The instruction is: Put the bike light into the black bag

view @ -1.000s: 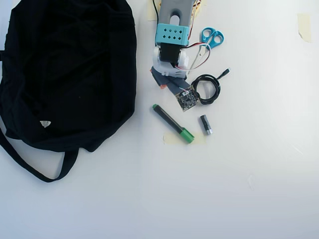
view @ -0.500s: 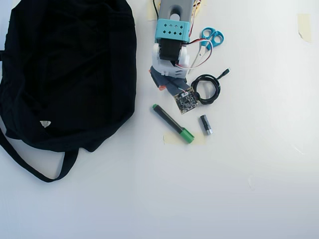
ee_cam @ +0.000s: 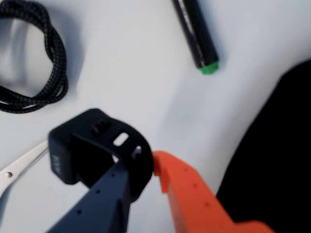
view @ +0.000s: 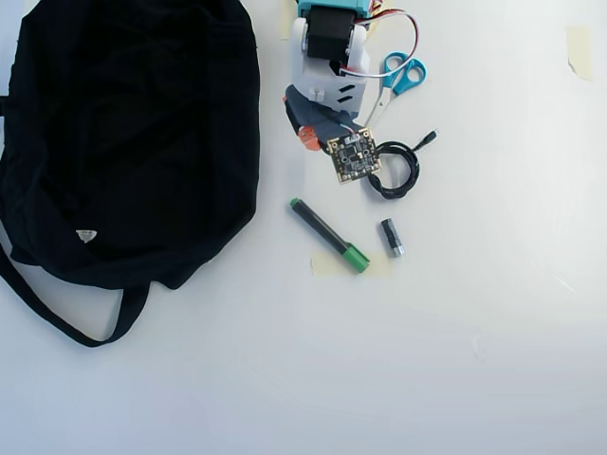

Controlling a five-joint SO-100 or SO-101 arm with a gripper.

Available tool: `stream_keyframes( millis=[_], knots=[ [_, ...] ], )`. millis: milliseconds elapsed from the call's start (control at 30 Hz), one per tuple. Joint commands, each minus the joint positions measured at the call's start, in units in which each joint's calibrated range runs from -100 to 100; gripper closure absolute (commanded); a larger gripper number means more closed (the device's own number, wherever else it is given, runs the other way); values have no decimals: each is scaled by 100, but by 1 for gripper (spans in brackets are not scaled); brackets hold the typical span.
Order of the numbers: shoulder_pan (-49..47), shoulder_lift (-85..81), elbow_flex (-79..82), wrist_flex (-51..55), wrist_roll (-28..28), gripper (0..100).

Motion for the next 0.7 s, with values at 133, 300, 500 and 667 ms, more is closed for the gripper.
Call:
stream_keyframes(
  millis=[133, 300, 500, 667],
  knots=[
    [198, -402, -184, 141, -245, 98],
    [265, -435, -265, 141, -255, 98],
    [474, -676, -265, 141, -261, 98],
    [549, -684, -265, 141, -261, 98]
  ],
)
